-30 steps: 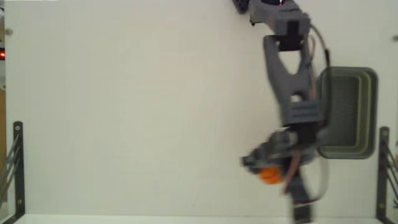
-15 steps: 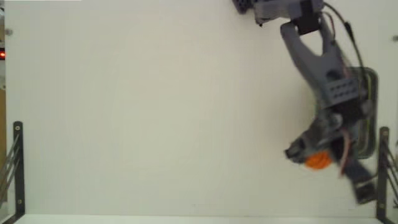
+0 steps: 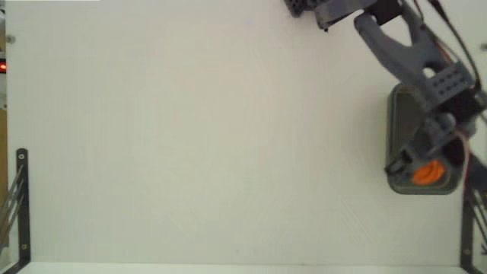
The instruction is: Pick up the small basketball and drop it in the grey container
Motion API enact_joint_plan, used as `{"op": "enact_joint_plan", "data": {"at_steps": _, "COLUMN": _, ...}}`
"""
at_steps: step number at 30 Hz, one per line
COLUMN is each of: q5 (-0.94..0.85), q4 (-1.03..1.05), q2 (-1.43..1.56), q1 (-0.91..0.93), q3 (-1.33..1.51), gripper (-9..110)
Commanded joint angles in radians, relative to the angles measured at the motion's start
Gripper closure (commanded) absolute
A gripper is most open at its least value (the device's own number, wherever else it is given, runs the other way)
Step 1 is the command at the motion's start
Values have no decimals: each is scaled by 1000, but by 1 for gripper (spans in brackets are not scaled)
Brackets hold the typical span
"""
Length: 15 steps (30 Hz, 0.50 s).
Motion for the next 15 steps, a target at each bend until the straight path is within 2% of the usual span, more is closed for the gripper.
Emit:
{"op": "enact_joint_plan", "data": {"at_steps": 1, "q5": 5, "q4": -8, "q2": 109, "q1": -40, "q3": 8, "gripper": 14}}
{"op": "enact_joint_plan", "data": {"at_steps": 15, "q5": 5, "q4": -8, "q2": 126, "q1": -67, "q3": 26, "gripper": 14}}
